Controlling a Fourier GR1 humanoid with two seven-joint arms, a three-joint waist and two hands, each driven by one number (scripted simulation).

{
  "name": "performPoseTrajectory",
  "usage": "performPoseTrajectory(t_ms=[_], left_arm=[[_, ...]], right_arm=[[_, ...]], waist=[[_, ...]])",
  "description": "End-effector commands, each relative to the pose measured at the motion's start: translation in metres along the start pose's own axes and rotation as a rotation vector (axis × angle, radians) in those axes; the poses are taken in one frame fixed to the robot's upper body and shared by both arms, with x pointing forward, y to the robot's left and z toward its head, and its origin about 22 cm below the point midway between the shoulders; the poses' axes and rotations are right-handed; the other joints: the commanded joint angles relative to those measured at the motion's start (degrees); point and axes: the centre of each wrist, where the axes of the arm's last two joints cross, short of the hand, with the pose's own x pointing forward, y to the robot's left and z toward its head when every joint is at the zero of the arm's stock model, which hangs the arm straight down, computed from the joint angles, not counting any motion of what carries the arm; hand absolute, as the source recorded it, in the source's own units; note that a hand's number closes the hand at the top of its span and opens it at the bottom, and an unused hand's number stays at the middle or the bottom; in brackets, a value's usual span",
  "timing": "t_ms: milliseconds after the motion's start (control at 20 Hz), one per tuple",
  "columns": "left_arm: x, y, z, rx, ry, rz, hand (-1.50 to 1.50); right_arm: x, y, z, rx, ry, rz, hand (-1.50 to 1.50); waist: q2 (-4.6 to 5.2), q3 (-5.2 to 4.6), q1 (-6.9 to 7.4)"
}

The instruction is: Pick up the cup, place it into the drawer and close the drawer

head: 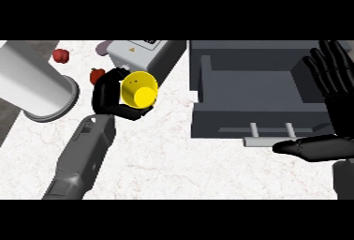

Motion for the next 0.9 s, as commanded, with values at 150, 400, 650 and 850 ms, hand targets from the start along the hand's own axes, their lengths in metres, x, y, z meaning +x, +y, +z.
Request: performPoseTrajectory(t_ms=[150,400,650,850], left_arm=[[0.051,-0.07,-0.083,-0.12,-0.047,0.019,1.5],[0.098,-0.117,-0.128,-0.147,-0.002,-0.021,1.5],[0.108,-0.156,-0.152,-0.116,0.028,-0.101,1.5],[0.121,-0.179,-0.168,-0.101,0.144,-0.147,1.5]], right_arm=[[0.008,-0.004,-0.004,-0.004,-0.006,0.004,-1.5],[-0.002,-0.003,0.005,-0.017,-0.02,0.002,-1.5],[-0.004,0.006,-0.004,0.007,-0.032,-0.008,-1.5],[-0.007,-0.006,-0.001,0.011,-0.035,-0.023,-1.5]], waist=[[0.08,-0.01,-0.23],[0.1,0.0,-0.91],[0.69,-0.02,-2.64],[0.79,0.03,-3.29]])
